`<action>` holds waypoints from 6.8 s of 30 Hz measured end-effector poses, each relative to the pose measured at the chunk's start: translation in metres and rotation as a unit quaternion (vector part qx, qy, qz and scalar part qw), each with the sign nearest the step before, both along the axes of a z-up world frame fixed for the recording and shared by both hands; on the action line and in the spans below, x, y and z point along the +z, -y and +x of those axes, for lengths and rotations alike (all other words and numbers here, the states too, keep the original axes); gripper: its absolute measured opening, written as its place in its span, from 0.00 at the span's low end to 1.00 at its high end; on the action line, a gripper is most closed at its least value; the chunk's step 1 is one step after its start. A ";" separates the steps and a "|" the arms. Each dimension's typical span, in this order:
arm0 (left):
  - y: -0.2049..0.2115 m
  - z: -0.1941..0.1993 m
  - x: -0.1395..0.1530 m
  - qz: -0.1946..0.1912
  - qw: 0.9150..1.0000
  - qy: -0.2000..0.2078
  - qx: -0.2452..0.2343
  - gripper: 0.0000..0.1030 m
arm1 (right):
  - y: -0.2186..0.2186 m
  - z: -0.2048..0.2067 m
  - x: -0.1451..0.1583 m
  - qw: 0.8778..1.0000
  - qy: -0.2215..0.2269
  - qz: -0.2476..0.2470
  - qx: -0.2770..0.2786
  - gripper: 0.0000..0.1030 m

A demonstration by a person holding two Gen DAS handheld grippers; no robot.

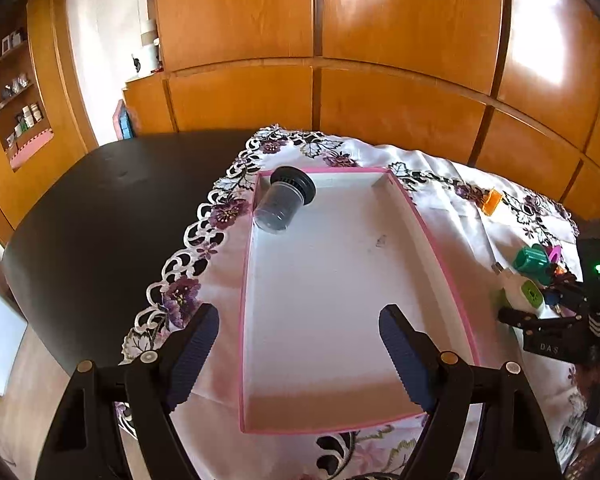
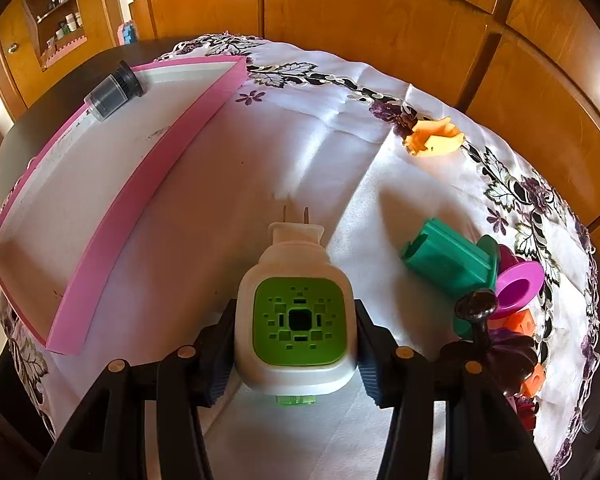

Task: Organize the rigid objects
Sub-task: 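Carry the white-green device with the right tool toward the pink tray, then lower the white-green device into the tray beside the canister, open right tool, then reach the left tool to the orange plastic clip and grasp it, then carry the orange clip toward the tray with the left tool while the right tool grasps the dark brown brush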

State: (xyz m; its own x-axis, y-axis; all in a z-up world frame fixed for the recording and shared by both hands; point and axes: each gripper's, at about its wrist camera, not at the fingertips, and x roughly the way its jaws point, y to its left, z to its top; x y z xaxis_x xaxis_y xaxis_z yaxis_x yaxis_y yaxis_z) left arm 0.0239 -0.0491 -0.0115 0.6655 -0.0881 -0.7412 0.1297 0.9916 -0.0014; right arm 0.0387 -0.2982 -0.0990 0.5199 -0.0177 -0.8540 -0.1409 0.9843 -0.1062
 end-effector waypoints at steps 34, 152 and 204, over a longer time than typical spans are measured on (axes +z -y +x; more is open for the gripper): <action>-0.011 -0.013 -0.006 0.000 1.000 -0.009 0.009 0.80 | 0.002 -0.003 0.008 1.000 0.020 -0.002 -0.021 0.51; 0.356 0.213 -0.061 0.077 0.948 -0.058 -0.302 0.67 | 0.207 -0.049 0.074 0.902 0.146 0.212 -0.347 0.57; 0.231 -0.035 -0.081 0.005 0.942 -0.092 -0.321 0.25 | 0.131 -0.015 0.037 0.972 0.018 0.173 -0.157 0.77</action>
